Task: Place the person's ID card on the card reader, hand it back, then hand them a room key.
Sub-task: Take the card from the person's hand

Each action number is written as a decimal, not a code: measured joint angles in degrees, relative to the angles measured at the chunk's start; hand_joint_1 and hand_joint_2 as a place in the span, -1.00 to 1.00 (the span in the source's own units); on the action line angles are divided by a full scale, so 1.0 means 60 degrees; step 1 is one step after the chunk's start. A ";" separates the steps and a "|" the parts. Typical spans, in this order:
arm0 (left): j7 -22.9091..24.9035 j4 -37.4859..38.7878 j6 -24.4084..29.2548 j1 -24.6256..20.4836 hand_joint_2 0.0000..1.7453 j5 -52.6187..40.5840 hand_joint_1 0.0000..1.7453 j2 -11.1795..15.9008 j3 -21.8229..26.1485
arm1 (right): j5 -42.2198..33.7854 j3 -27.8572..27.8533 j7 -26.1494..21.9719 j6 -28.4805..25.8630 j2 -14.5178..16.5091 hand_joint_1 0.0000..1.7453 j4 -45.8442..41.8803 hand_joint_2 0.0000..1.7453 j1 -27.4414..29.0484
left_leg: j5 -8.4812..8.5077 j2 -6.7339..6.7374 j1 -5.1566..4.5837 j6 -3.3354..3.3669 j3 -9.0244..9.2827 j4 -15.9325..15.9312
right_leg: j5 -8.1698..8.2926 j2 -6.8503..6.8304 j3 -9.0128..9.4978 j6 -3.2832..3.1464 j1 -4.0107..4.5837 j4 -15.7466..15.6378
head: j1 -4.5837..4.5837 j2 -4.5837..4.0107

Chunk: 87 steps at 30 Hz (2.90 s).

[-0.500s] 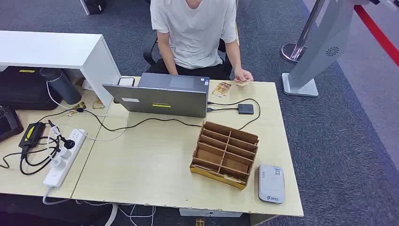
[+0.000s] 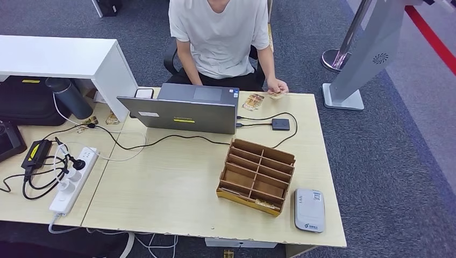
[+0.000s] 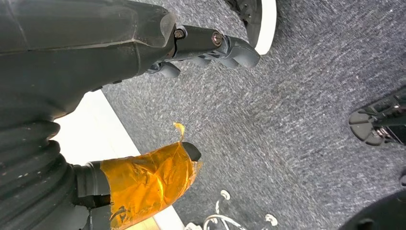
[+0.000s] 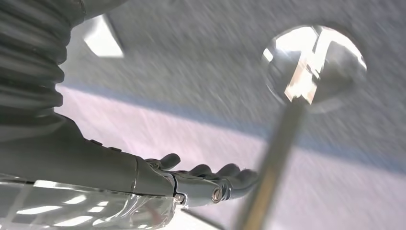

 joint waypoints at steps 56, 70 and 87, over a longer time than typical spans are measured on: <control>0.0545 -0.0888 -0.0383 -0.0402 1.00 -0.1082 -1.00 -0.1232 0.0472 | 0.2777 1.2327 0.2758 -0.0314 0.0418 -1.00 -0.8114 1.00 -0.6621 | 0.0020 -0.0019 0.0007 0.0002 0.0001 0.0005 | 0.0005 -0.0010 0.0004 -0.0004 0.0002 0.0020 | 0.0001 0.0000; 0.0189 -0.0940 -0.0735 -0.0379 0.50 -0.1032 -1.00 -0.1218 0.0472 | 0.2375 1.2649 0.2613 -0.0329 0.0462 1.00 -0.8034 1.00 -0.6657 | 0.0020 -0.0019 0.0007 0.0002 0.0000 0.0007 | 0.0005 -0.0010 -0.0001 -0.0004 0.0003 0.0020 | 0.0001 0.0000; -0.0194 -0.0943 -0.0884 -0.0371 1.00 -0.0991 -1.00 -0.1190 0.0472 | 0.1905 1.2704 0.2436 -0.0191 0.0462 1.00 -0.7916 1.00 -0.6660 | 0.0019 -0.0019 0.0006 0.0002 -0.0003 0.0007 | 0.0005 -0.0009 -0.0001 -0.0004 0.0002 0.0020 | 0.0001 0.0000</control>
